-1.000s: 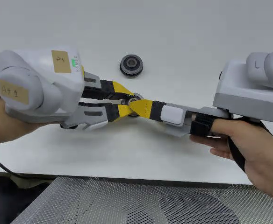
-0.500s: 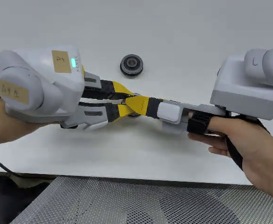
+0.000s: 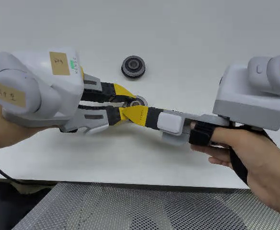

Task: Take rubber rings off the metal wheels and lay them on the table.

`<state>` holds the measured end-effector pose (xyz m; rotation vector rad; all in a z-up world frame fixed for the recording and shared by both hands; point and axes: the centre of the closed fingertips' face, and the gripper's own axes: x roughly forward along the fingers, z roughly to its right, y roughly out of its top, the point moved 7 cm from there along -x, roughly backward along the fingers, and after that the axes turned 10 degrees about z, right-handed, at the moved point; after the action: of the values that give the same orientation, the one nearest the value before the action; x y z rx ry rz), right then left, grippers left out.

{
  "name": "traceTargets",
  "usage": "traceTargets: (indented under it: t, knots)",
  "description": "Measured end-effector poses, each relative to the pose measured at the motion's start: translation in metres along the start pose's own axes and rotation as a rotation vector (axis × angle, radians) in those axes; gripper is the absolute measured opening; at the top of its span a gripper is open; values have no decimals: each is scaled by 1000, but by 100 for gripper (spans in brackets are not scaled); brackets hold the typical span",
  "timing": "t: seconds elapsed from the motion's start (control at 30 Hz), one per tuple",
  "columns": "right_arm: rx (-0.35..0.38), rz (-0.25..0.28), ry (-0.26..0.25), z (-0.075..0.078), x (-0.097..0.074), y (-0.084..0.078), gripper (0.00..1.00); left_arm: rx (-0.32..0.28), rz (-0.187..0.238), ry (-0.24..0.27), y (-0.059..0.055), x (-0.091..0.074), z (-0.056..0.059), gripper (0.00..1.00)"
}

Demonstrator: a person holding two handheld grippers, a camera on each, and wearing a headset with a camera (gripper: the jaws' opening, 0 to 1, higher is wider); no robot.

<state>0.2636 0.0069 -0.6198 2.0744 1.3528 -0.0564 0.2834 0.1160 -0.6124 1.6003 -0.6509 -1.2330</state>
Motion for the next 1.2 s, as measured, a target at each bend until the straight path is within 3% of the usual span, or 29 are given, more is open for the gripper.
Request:
traceTargets:
  t: [0.67,0.77,0.93,1.2]
  knots:
    - [82,48,20,6,0,9,31,2,-4,2,0,0,0,12]
    - [64,61,16,7,-1,12,24,2,-4,2,0,0,0,12]
    - [52,55,10,10,1,13,21,2,-4,2,0,0,0,12]
    - [64,49,-34,18,2,14,7,2,-3,1,0,0,-1,12]
